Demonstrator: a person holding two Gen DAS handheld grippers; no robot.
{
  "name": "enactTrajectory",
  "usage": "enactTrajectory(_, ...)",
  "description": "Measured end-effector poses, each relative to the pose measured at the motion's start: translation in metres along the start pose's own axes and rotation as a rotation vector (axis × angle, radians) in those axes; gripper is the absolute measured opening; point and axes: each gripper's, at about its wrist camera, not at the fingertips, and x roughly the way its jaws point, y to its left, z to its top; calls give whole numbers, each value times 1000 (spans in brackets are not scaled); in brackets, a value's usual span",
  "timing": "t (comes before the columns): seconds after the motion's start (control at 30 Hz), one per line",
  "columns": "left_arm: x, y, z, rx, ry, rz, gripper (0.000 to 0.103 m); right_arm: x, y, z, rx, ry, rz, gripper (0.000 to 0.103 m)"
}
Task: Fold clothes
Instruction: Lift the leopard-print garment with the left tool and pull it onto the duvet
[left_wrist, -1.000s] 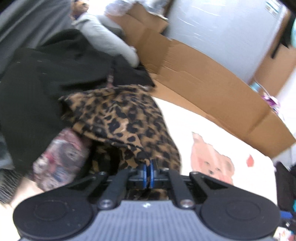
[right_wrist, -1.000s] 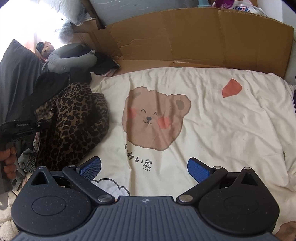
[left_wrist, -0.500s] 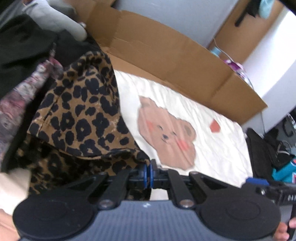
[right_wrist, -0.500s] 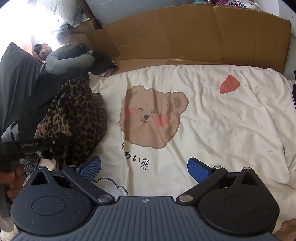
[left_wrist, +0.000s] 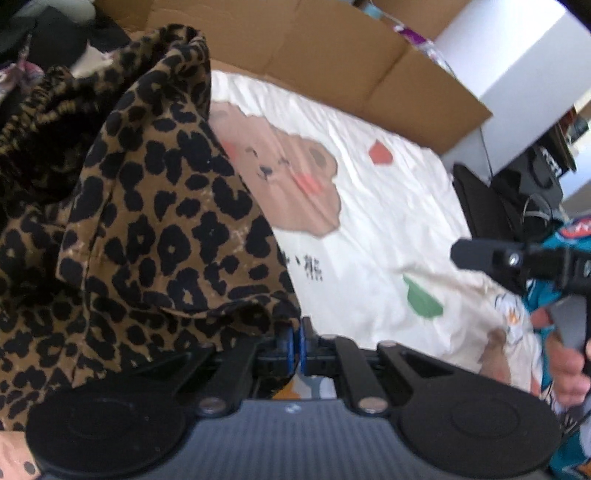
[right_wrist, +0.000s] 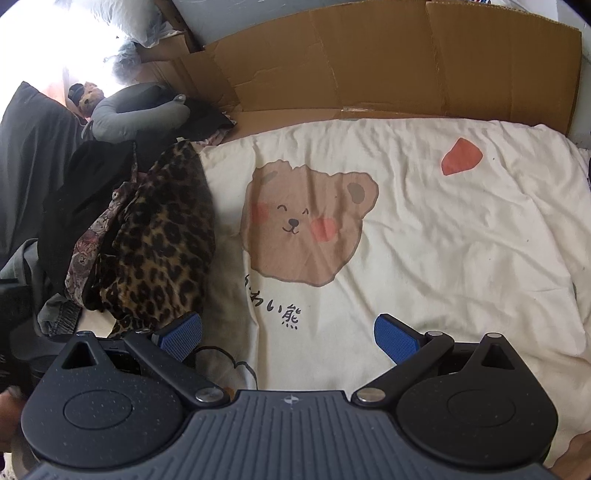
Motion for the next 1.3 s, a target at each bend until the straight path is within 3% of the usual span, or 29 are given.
enactTrajectory(0.2, 9, -1, -6, -26, 29, -6, 7, 4, -5, -7, 1, 20, -9, 102)
enactTrajectory(0.33, 0, -1, -9, -29, 18, -2, 29, 6, -8, -6, -3, 21, -16, 102)
enactTrajectory(0.5, -22, 15, -14, -37, -5, 27, 35, 10, -7, 3, -16, 2, -21, 102)
enactTrajectory(0.77, -57, 52, -3, -145, -122, 118, 43, 27, 11, 2, -52, 33, 1, 102)
enactTrajectory(0.93, -56, 57, 12, -129, -195, 115, 58, 32, 22, -4, -56, 56, 20, 102)
enactTrajectory(1.17, -36, 55, 26, -103, -242, 128, 56, 38, 28, -6, -42, 82, 66, 102)
enactTrajectory(1.2, -34, 54, 27, -94, -241, 131, 51, 38, 29, -6, -37, 84, 76, 102)
enactTrajectory(1.27, -31, 53, 28, -93, -217, 132, 15, 39, 28, -4, -19, 82, 97, 102)
enactTrajectory(1.3, -29, 53, 27, -95, -204, 132, 5, 38, 29, -3, -9, 80, 107, 102)
